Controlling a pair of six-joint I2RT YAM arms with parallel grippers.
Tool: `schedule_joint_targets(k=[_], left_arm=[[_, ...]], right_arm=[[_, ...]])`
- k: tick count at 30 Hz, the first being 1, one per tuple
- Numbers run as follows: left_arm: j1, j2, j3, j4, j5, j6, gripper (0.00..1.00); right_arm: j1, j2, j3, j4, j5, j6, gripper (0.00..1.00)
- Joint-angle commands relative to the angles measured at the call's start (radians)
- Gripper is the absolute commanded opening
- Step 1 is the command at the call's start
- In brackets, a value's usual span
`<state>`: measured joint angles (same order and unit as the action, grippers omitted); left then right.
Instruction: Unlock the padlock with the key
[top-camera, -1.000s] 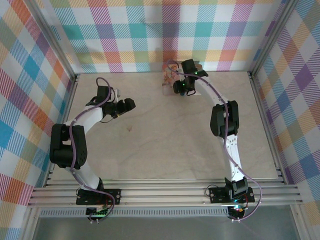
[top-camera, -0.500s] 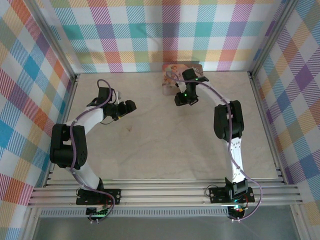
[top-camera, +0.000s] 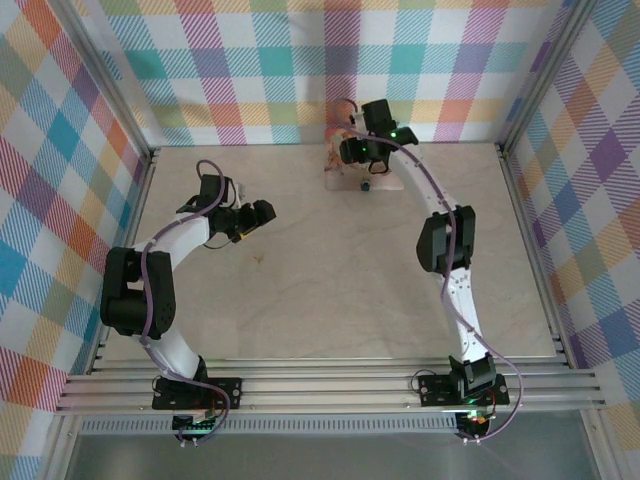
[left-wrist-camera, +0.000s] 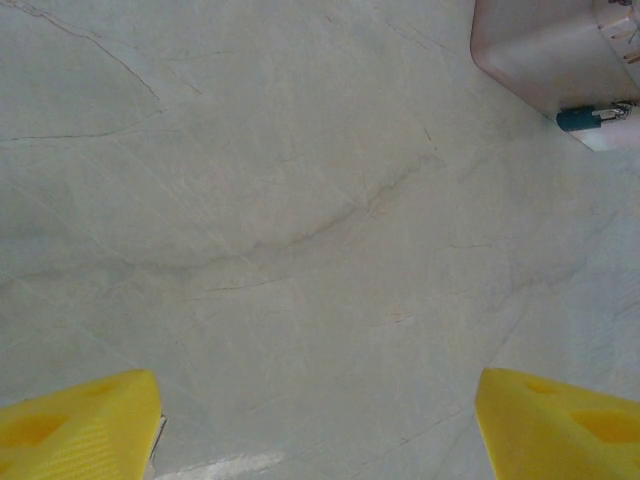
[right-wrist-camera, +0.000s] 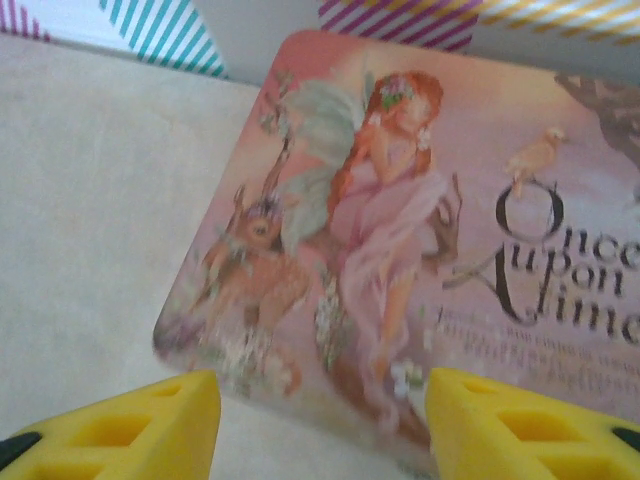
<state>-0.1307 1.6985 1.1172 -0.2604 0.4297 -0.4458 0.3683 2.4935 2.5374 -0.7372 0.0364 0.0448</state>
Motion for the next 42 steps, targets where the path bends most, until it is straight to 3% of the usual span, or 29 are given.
schedule_joint_targets(k=[1,7,14,31,38,42], left_arm=[[-0.008,0.0,0.028,-0.008,0.023,-0.013,0.82],[-0.007,0.002,0.029,-0.054,0.021,0.002,0.82],[-0.009,0.004,0.048,-0.066,0.023,0.003,0.82],[-0.022,0.003,0.071,-0.06,0.041,-0.029,0.82],[-0.032,0.018,0.078,-0.035,0.068,-0.055,0.81],[-0.035,0.035,0.081,-0.026,0.083,-0.071,0.8]], right_arm=[[0.005,0.102,0.114,-0.064,0.036,0.017,0.57],[-0.006,0.154,0.121,0.005,0.014,0.002,0.56],[-0.006,0.142,0.071,-0.095,-0.043,-0.039,0.52],[0.029,-0.178,-0.526,-0.045,-0.132,-0.028,0.48],[0.119,-0.363,-0.827,0.073,-0.214,0.139,0.48],[0.174,-0.436,-0.913,0.114,-0.255,0.263,0.5]])
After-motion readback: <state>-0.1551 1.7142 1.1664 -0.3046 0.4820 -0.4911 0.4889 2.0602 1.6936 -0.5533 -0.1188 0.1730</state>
